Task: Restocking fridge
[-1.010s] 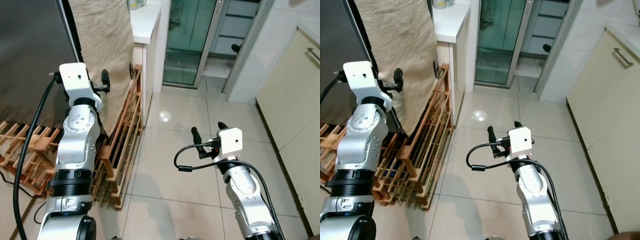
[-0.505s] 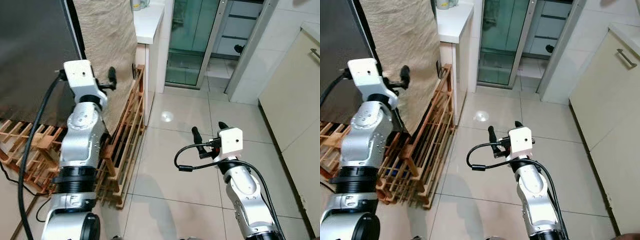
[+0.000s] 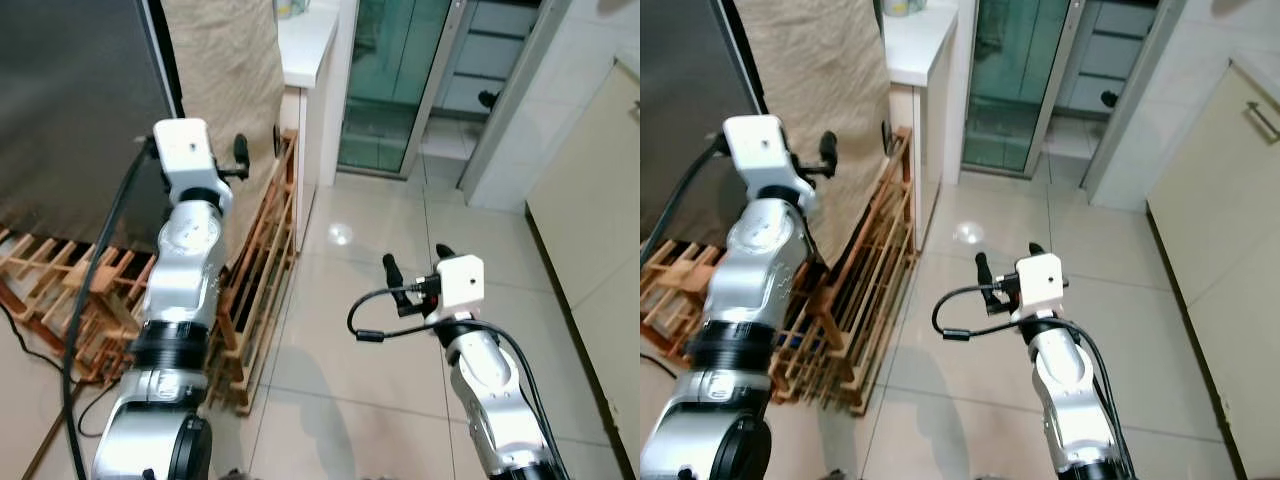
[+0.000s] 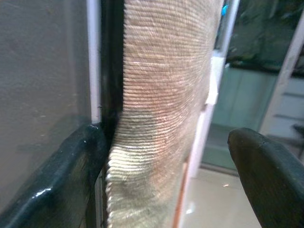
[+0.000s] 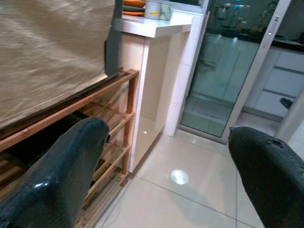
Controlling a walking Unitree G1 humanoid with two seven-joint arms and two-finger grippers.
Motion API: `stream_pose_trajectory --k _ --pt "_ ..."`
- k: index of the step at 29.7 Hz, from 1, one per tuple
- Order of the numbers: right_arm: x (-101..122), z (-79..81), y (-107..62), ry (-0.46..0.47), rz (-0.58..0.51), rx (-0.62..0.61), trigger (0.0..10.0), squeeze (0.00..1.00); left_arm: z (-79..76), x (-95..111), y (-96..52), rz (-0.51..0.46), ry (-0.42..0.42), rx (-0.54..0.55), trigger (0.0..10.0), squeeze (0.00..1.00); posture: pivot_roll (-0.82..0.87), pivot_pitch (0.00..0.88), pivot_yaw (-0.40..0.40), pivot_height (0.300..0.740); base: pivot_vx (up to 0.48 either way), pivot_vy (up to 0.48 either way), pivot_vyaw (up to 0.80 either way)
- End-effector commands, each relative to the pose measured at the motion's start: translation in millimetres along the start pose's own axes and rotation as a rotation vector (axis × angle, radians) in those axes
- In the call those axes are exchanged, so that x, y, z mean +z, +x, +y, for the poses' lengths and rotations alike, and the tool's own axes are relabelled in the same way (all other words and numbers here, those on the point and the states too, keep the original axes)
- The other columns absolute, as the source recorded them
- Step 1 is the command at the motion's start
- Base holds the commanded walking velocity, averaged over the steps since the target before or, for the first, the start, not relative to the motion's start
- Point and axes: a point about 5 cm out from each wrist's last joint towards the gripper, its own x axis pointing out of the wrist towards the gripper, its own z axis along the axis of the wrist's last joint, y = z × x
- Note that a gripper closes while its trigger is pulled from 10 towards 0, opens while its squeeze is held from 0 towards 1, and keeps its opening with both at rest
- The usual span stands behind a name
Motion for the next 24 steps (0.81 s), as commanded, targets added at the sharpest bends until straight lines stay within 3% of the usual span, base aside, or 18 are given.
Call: stream_pose_trajectory --k 1,4,9,12,13,16,17,19,20,22,23,24 --pt "0.9 0.5 3.2 -0.016 -0.001 0.004 10.0 0.27 -16.1 -6.0 2.0 0.018 0.028 -0.042 10.0 0.0 -0.09 0.0 -0.026 0.74 0.0 0.0 0.0" --pt "1.6 2.6 5.6 -0.015 -0.003 0.01 10.0 0.27 -28.6 -9.0 14.6 0.041 -0.006 -0.044 10.0 0.0 -0.1 0.0 -0.024 0.74 0.0 0.0 0.0" --pt "2.3 2.1 6.0 -0.016 -0.005 0.008 10.0 0.26 -38.6 -5.2 18.6 0.041 -0.061 -0.083 10.0 0.0 -0.11 0.0 -0.02 0.74 0.0 0.0 0.0" --pt "2.9 -1.2 3.6 -0.02 -0.007 -0.003 10.0 0.26 -85.2 12.0 15.5 -0.009 -0.273 -0.401 10.0 0.0 -0.13 0.0 -0.011 0.74 0.0 0.0 0.0" --pt "2.9 -1.2 3.6 -0.02 -0.007 -0.003 10.0 0.26 -85.2 12.0 15.5 -0.009 -0.273 -0.401 10.0 0.0 -0.13 0.0 -0.011 0.74 0.0 0.0 0.0" --pt "2.2 -3.3 1.7 -0.019 -0.002 -0.015 10.0 0.27 -133.9 28.0 1.8 -0.048 -0.406 -0.709 10.0 0.0 -0.14 0.0 -0.004 0.74 0.0 0.0 0.0" --pt "2.2 -3.3 1.7 -0.019 -0.002 -0.015 10.0 0.27 -133.9 28.0 1.8 -0.048 -0.406 -0.709 10.0 0.0 -0.14 0.0 -0.004 0.74 0.0 0.0 0.0" --pt "-0.3 -2.3 -3.1 -0.013 0.011 -0.018 10.0 0.27 -175.3 36.4 -19.5 -0.043 -0.455 -0.94 10.0 0.0 -0.17 0.0 0.009 0.74 0.0 0.0 0.0" --pt "-0.3 -2.3 -3.1 -0.013 0.011 -0.018 10.0 0.27 -175.3 36.4 -19.5 -0.043 -0.455 -0.94 10.0 0.0 -0.17 0.0 0.009 0.74 0.0 0.0 0.0" --pt "-7.2 0.5 -12.1 -0.01 0.039 -0.01 10.0 0.26 -216.4 37.8 -51.8 -0.001 -0.514 -1.164 10.0 0.0 -0.2 0.0 0.031 0.74 0.0 0.0 0.0" --pt "-7.2 0.5 -12.1 -0.01 0.039 -0.01 10.0 0.26 -216.4 37.8 -51.8 -0.001 -0.514 -1.164 10.0 0.0 -0.2 0.0 0.031 0.74 0.0 0.0 0.0" --pt "-9.1 0.9 -14.5 -0.01 0.047 -0.013 10.0 0.26 -231.0 37.7 -65.9 0.007 -0.516 -1.242 10.0 0.0 -0.21 0.0 0.04 0.74 0.0 0.0 0.0"
